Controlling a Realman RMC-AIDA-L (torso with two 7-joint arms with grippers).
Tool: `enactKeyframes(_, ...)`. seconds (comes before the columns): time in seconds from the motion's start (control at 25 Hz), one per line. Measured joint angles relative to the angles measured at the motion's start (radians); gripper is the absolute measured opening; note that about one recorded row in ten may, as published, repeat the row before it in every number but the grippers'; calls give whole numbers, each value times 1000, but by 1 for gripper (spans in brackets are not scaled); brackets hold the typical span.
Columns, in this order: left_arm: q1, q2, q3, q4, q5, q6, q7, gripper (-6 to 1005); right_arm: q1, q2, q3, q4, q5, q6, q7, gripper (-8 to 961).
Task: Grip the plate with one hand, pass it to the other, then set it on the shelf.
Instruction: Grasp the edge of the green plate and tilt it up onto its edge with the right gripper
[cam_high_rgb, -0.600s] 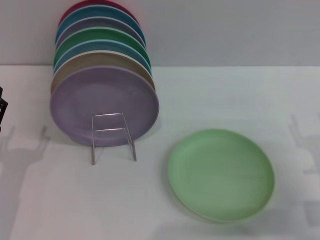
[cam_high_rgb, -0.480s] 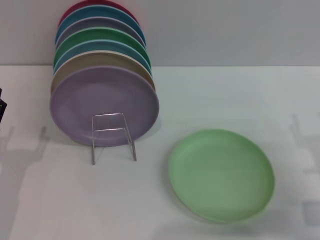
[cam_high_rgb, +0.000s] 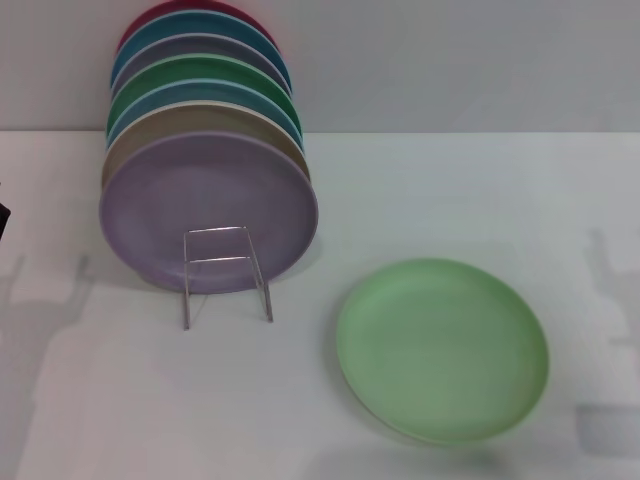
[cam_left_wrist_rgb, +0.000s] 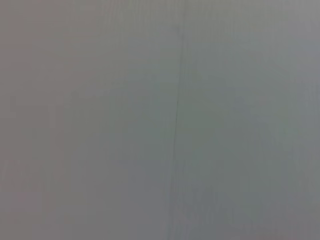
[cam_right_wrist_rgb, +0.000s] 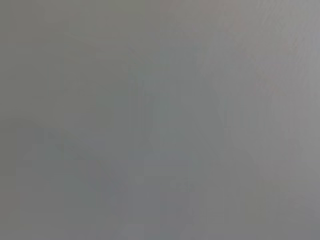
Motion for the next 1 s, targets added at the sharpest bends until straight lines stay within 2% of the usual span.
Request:
enactKeyframes(0.2, 1, 0, 0, 1, 0, 5, 0, 804, -1, -3, 17, 81, 9, 57, 40, 691)
enactKeyframes(0.52, 8, 0, 0, 4, 0, 17, 0, 804, -1, -18, 73, 321, 49, 337, 80, 691)
enactKeyframes(0.68, 11, 0, 0, 3, 0, 21, -1, 804, -12, -35, 149, 460, 45, 573, 67, 691)
enactKeyframes(0.72, 11, 0, 0, 3, 0, 21, -1, 804, -23, -48, 202, 540, 45, 719, 47, 691)
enactKeyframes(0.76, 11, 0, 0, 4, 0, 22, -1, 804, -23, -48, 202, 540, 45, 719, 47, 692)
enactKeyframes(0.8, 10, 0, 0, 4, 0, 22, -1, 803, -32, -55, 231, 578, 44, 795, 33, 692)
enactKeyframes(0.92, 8, 0, 0, 6, 0, 22, -1, 803, -62, -71, 334, 699, 42, 1030, -25, 691)
enactKeyframes(1.0, 6, 0, 0, 8, 0, 22, -1, 803, -85, -73, 417, 774, 41, 1189, -77, 690)
